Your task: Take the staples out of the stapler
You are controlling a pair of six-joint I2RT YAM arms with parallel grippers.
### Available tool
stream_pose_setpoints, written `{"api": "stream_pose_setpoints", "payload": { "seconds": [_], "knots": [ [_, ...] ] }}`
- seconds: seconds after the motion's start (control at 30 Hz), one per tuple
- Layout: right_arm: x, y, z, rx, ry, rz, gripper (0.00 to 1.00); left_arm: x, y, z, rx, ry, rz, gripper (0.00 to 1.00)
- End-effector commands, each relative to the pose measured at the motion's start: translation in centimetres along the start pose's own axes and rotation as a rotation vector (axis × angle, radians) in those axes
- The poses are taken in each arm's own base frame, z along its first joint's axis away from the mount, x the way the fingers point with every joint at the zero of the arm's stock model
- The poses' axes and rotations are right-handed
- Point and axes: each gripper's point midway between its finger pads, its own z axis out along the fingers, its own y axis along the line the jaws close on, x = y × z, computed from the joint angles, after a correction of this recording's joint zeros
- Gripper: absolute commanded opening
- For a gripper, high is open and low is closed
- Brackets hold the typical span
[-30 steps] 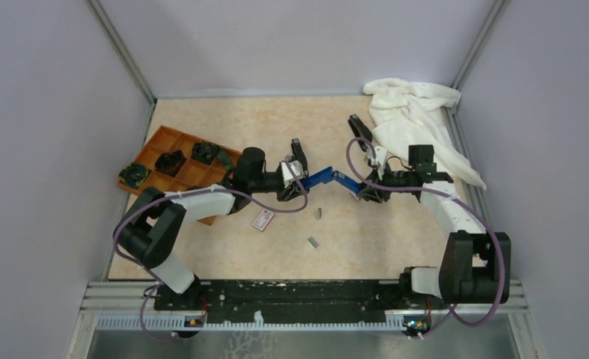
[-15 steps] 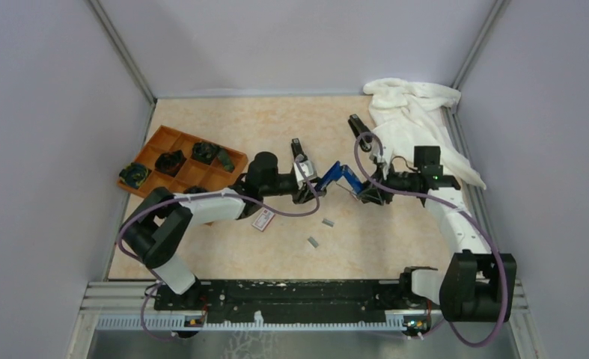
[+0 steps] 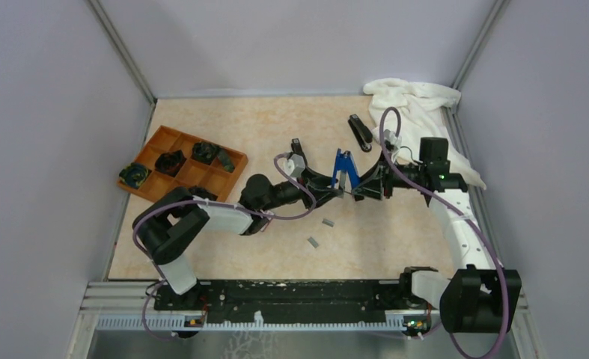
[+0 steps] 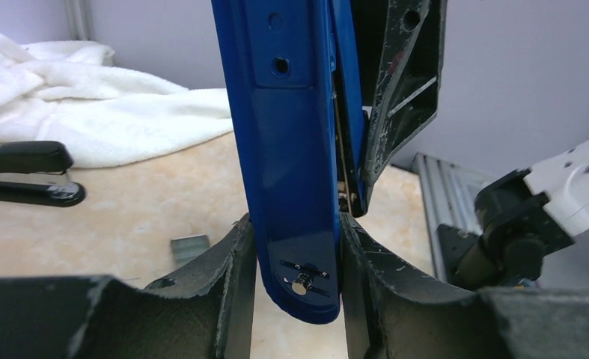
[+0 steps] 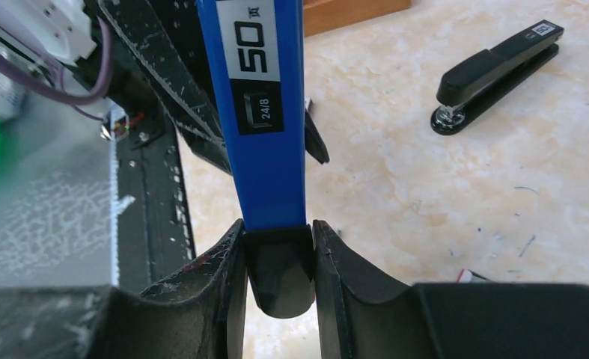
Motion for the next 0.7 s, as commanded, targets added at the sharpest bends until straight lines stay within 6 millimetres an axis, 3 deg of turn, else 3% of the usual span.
{"api": "stream_pose_setpoints", "payload": {
  "seconds": [0.0,0.03,0.07,0.17,0.27,0.33,0.57,0.67],
  "knots": [
    [-4.9,0.1,-0.5,-0.012,-0.102,-0.006,0.00,-3.8,-6.9,0.6,0.239,-0.187,-0.081,0.00],
    [-5.0,0.3,-0.4,-0.026,-0.111,0.015,0.00,-3.8,-7.4,0.7,0.253,-0.199,-0.094,0.01],
    [-5.2,0.5,-0.4,-0.040,-0.121,0.026,0.00,-3.8,-7.7,0.7,0.260,-0.207,-0.111,0.09],
    [-5.3,0.9,-0.2,-0.067,-0.145,0.062,0.00,-3.5,-8.1,0.9,0.253,-0.216,-0.141,0.38],
    [-5.3,1.2,-0.2,-0.089,-0.152,0.081,0.00,-3.0,-7.3,0.1,0.187,-0.236,-0.137,0.69],
    [-5.2,1.4,-0.2,-0.095,-0.151,0.087,0.00,-3.1,-6.7,-0.7,0.140,-0.265,-0.118,0.82],
    [-5.0,1.4,-0.2,-0.100,-0.151,0.096,0.00,-3.5,-5.3,-3.6,0.009,-0.303,-0.031,0.98],
    [-4.9,1.3,-0.2,-0.097,-0.150,0.095,0.00,-3.3,-4.1,-5.0,-0.078,-0.277,0.029,0.99]
  ]
}}
